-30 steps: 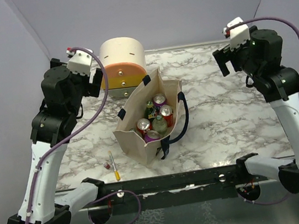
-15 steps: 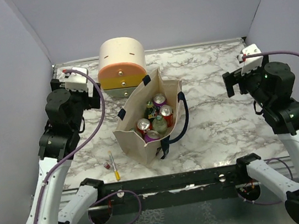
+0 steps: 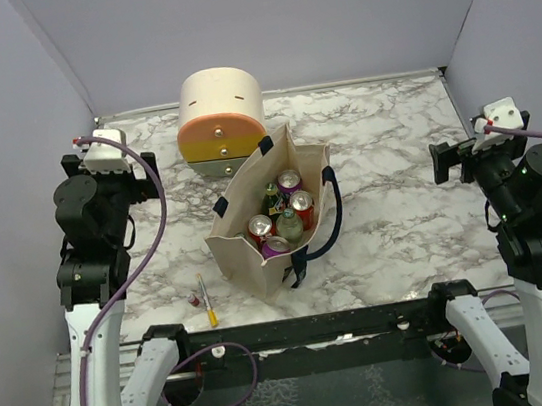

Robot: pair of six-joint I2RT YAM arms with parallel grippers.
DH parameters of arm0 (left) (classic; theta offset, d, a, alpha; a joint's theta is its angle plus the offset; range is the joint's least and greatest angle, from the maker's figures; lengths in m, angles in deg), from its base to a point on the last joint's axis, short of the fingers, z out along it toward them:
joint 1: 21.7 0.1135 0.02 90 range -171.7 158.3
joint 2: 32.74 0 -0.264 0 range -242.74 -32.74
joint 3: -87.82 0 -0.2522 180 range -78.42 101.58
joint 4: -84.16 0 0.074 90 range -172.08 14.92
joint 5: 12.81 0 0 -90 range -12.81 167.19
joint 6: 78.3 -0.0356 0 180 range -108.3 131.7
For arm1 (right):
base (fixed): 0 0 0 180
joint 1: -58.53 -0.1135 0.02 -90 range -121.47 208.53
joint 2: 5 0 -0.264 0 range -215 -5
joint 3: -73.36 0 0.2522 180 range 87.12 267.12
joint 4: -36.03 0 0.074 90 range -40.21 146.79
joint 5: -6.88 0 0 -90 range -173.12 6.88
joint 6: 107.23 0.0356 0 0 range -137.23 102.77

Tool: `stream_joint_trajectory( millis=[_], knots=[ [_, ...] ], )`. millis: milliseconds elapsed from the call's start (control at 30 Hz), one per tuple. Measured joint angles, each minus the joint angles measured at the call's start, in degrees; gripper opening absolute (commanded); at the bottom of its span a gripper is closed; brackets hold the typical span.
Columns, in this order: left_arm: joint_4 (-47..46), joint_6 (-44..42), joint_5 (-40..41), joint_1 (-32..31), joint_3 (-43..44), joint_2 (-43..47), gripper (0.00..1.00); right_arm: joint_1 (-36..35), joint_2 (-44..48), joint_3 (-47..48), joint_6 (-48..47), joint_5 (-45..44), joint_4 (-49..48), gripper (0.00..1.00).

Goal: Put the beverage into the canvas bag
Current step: Reset both arms

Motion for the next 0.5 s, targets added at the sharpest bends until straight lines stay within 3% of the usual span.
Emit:
stream_joint_trajectory(
  millis=[500],
  knots=[
    [0.59,-0.02,-2.89,1.31,-1.55,1.27,0.99,1.33,0.85,-0.39,-1.03,3.54,1.51,1.0]
  ],
)
